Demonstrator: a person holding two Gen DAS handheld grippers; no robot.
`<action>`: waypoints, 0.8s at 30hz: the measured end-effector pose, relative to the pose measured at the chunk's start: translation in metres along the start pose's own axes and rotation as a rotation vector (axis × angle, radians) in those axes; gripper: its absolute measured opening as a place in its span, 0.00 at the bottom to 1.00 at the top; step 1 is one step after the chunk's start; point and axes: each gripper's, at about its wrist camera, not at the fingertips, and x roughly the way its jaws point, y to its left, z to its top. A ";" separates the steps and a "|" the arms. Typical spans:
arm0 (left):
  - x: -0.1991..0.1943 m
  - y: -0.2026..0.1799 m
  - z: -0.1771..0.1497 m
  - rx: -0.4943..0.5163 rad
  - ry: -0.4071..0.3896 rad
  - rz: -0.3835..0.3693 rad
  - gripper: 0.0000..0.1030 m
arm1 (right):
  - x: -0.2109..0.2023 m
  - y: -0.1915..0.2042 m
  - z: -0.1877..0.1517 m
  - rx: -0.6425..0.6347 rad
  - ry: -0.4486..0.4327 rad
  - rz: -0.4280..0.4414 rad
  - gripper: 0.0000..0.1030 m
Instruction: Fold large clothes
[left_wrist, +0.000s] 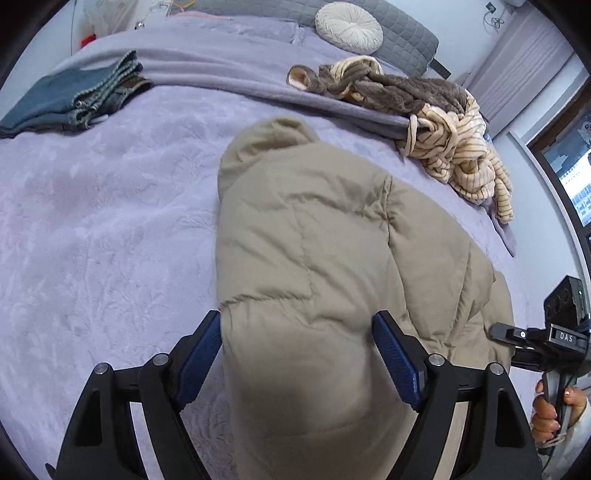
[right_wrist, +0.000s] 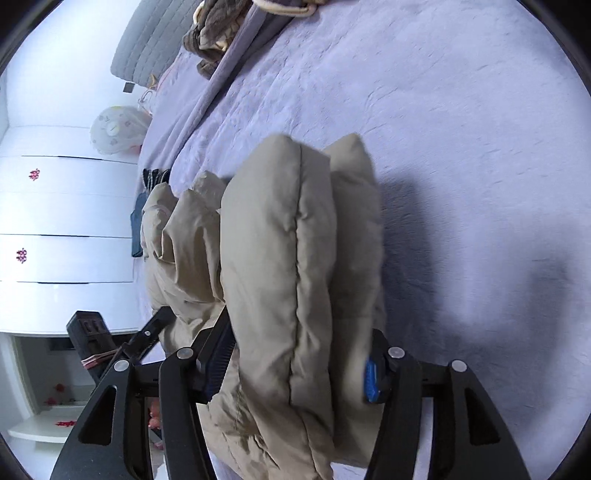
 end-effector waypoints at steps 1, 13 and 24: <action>-0.007 0.006 0.003 -0.001 -0.023 0.007 0.81 | -0.014 -0.004 -0.001 -0.011 -0.033 -0.024 0.59; 0.036 -0.054 0.027 0.114 -0.034 0.104 0.81 | -0.003 0.110 -0.022 -0.212 -0.092 -0.038 0.12; 0.049 -0.096 0.006 0.252 -0.016 0.164 0.81 | 0.043 0.047 -0.047 -0.098 0.008 -0.154 0.01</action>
